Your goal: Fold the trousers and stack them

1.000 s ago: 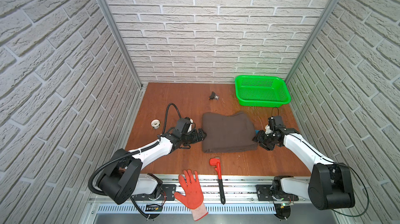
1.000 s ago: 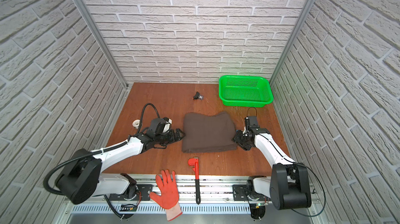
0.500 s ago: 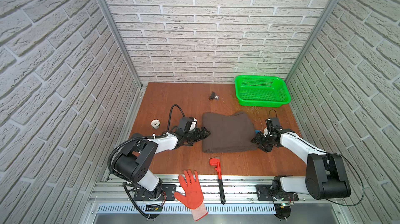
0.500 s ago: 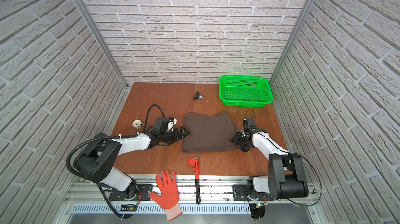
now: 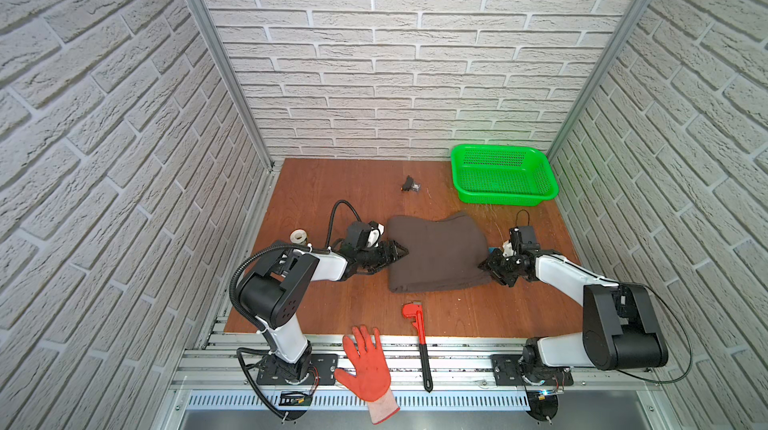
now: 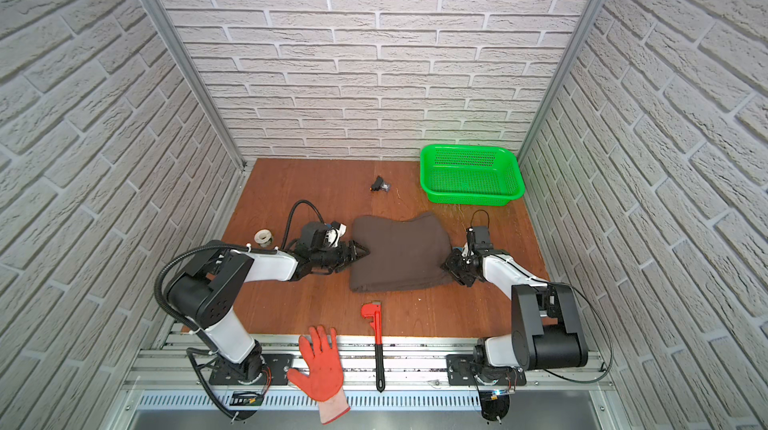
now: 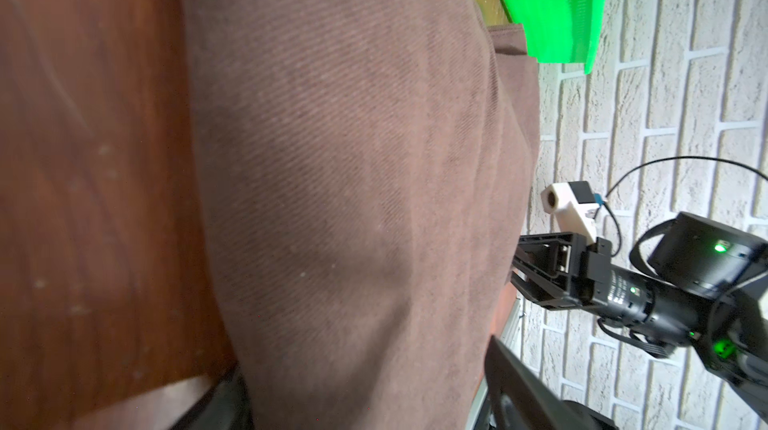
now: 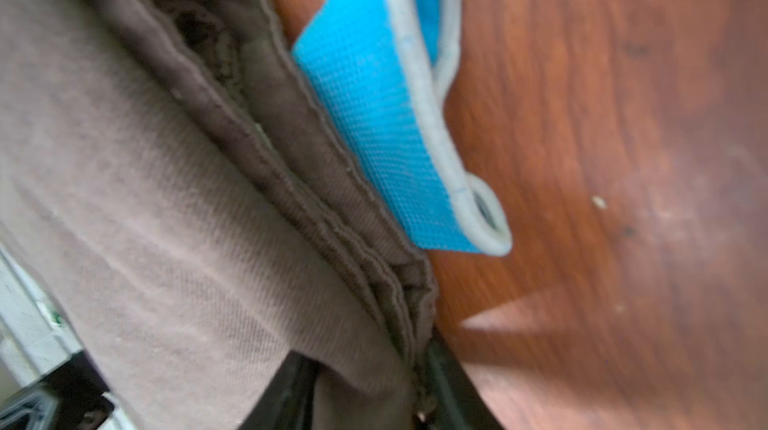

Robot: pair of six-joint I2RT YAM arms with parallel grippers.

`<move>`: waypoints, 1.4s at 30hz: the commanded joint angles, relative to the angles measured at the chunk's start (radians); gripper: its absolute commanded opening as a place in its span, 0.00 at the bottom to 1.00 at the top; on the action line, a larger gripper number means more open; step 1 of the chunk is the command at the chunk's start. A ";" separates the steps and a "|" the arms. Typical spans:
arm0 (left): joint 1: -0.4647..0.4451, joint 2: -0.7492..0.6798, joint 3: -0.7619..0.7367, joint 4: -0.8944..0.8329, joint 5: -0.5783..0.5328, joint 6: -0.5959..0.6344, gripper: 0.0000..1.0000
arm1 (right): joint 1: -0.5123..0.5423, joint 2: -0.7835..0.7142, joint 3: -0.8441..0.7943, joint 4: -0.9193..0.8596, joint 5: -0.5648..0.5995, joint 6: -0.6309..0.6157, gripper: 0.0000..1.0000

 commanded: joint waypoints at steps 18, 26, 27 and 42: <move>0.004 0.025 0.000 -0.251 -0.076 0.073 0.85 | 0.002 -0.057 -0.010 0.009 -0.075 -0.032 0.05; -0.042 0.123 0.035 -0.143 -0.028 0.019 0.55 | 0.004 -0.077 -0.001 -0.002 -0.107 -0.032 0.06; -0.045 0.131 0.032 -0.117 -0.023 0.004 0.47 | 0.006 -0.085 0.001 -0.008 -0.112 -0.034 0.06; -0.040 -0.204 0.110 -0.292 -0.043 0.030 0.00 | 0.016 -0.284 0.153 -0.218 -0.169 -0.067 0.05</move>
